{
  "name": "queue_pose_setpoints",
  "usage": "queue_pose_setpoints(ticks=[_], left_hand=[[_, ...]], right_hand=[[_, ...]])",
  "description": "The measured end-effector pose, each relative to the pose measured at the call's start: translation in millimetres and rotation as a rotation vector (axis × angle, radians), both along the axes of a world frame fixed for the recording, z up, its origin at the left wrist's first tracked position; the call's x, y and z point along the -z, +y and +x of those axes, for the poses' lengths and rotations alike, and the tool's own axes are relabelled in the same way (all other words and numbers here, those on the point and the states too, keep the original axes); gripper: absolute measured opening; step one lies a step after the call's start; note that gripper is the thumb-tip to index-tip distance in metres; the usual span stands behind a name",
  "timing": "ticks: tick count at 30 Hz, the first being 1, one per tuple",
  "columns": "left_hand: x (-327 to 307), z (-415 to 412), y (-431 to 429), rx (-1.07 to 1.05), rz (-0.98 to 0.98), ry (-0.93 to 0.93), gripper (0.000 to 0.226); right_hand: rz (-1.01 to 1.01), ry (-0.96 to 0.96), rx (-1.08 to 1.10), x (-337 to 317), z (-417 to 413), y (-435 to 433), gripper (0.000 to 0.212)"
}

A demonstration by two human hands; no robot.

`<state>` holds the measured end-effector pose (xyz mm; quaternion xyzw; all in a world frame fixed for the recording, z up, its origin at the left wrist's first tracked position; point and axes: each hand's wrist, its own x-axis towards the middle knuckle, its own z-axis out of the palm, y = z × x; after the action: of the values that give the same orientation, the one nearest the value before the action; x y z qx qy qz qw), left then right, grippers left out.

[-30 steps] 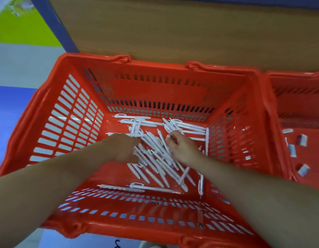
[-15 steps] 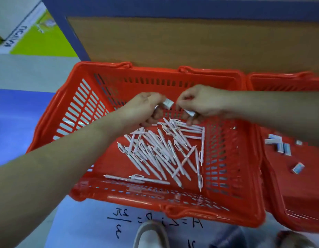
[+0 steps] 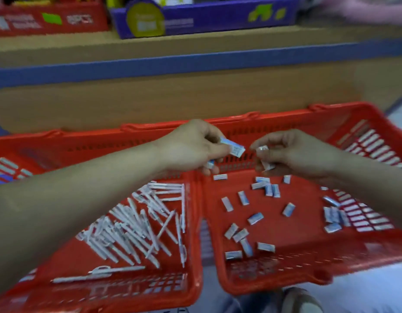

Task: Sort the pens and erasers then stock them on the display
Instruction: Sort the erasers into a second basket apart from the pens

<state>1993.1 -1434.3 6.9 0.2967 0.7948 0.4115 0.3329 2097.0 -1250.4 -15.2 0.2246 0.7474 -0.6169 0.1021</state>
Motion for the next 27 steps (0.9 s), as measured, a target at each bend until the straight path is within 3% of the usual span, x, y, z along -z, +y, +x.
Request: queue_pose_setpoints(ticks=[6, 10, 14, 18, 22, 27], left_hand=[[33.4, 16.1, 60.7, 0.189, -0.127, 0.301, 0.013], [42.7, 20.2, 71.2, 0.150, -0.167, 0.448, 0.029], [34.4, 15.5, 47.2, 0.267, -0.201, 0.722, 0.021], [35.2, 6.5, 10.8, 0.260, -0.314, 0.827, 0.014], [37.3, 4.8, -13.4, 0.260, -0.323, 0.887, 0.011], [31.7, -3.6, -7.9, 0.408, -0.404, 1.007, 0.015]], right_hand=[[-0.121, 0.060, 0.263, 38.6, 43.0, 45.1, 0.048], [-0.135, 0.114, 0.398, 56.2, 56.2, 57.8, 0.066], [-0.092, 0.109, 0.443, 66.8, 63.2, 63.1, 0.050], [-0.115, 0.087, 0.364, 62.4, 58.4, 59.0, 0.027], [-0.008, 0.138, 0.164, 43.2, 31.3, 43.3, 0.023], [0.157, 0.182, -0.058, 23.0, -3.7, 24.2, 0.027]])
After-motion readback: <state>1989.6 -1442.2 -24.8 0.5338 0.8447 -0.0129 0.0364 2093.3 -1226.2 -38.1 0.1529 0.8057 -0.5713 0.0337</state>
